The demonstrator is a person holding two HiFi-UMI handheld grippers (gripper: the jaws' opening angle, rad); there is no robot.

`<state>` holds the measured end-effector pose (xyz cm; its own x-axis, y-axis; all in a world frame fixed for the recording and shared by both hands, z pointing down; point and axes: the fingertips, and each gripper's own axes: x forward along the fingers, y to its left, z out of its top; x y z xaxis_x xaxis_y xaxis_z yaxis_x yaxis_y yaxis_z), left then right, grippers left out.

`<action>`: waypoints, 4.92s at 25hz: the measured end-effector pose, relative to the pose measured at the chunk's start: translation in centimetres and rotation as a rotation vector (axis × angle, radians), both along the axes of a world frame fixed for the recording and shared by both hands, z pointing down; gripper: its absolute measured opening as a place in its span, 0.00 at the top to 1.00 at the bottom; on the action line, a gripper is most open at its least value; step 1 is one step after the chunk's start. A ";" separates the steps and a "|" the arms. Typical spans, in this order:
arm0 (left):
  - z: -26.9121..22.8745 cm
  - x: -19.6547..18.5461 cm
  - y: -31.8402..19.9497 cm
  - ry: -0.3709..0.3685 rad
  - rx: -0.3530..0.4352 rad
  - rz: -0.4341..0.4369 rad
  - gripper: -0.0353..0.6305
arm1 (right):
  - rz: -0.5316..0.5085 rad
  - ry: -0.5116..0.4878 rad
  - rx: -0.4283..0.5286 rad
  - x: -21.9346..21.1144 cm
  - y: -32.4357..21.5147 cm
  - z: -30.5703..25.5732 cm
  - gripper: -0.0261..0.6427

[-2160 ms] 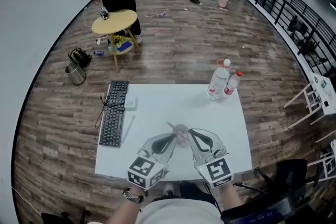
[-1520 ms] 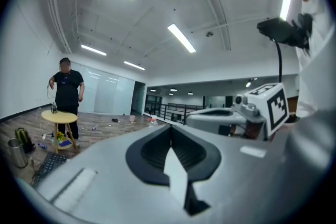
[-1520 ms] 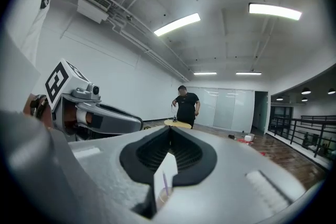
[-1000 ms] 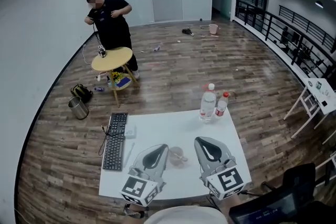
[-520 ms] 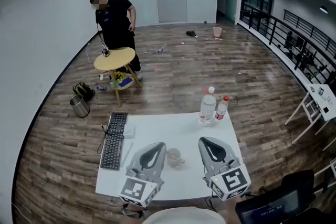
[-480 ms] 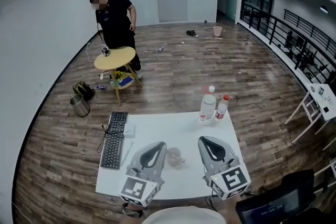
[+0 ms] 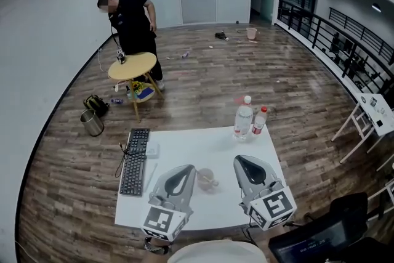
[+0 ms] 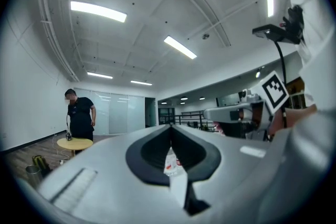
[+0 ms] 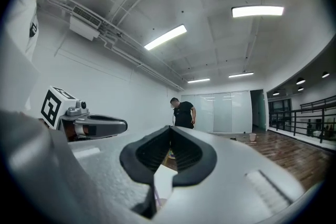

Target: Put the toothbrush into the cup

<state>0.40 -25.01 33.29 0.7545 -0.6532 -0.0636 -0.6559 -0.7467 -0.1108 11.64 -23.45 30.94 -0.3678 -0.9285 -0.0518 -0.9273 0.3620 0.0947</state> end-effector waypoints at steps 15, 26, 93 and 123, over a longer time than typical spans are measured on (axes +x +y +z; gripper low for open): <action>2.5 -3.1 3.7 0.004 -0.062 0.017 0.94 | 0.012 0.004 -0.099 -3.3 3.7 3.6 0.96; 2.4 -3.2 4.6 -0.015 -0.052 0.037 0.94 | 0.033 0.002 -0.093 -3.5 5.1 3.0 0.96; 3.5 1.5 33.2 -0.056 -0.067 0.028 0.94 | 0.016 -0.035 -0.139 0.7 33.3 4.9 0.96; 2.9 -8.4 38.4 -0.021 -0.092 0.025 0.94 | 0.046 -0.029 -0.127 -9.1 39.0 3.6 0.96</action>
<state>-8.01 13.39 36.23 0.7711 -0.6366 0.0117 -0.6352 -0.7704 -0.0546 2.53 15.56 34.53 -0.3245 -0.9441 0.0575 -0.9450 0.3262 0.0234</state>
